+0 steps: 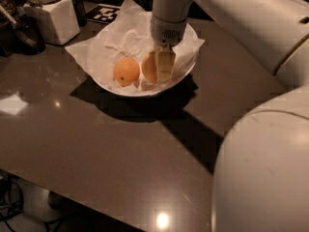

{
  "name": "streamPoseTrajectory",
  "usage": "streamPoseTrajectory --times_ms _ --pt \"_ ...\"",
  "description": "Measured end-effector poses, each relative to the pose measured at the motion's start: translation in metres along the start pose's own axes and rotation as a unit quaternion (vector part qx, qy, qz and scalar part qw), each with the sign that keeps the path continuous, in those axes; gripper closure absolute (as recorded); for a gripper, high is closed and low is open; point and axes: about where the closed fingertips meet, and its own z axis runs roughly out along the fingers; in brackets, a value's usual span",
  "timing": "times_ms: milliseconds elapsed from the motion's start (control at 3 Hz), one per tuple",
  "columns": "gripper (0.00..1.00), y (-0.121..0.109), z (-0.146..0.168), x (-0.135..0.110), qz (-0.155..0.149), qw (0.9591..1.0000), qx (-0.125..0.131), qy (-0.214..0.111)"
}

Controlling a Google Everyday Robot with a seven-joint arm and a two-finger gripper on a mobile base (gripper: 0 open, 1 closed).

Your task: Pick orange from white bowl

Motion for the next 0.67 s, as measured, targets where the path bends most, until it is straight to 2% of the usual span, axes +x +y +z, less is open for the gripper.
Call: streamPoseTrajectory --times_ms 667 --pt "1.0 0.029 -0.058 -0.008 -0.027 0.9975 0.032 -0.057"
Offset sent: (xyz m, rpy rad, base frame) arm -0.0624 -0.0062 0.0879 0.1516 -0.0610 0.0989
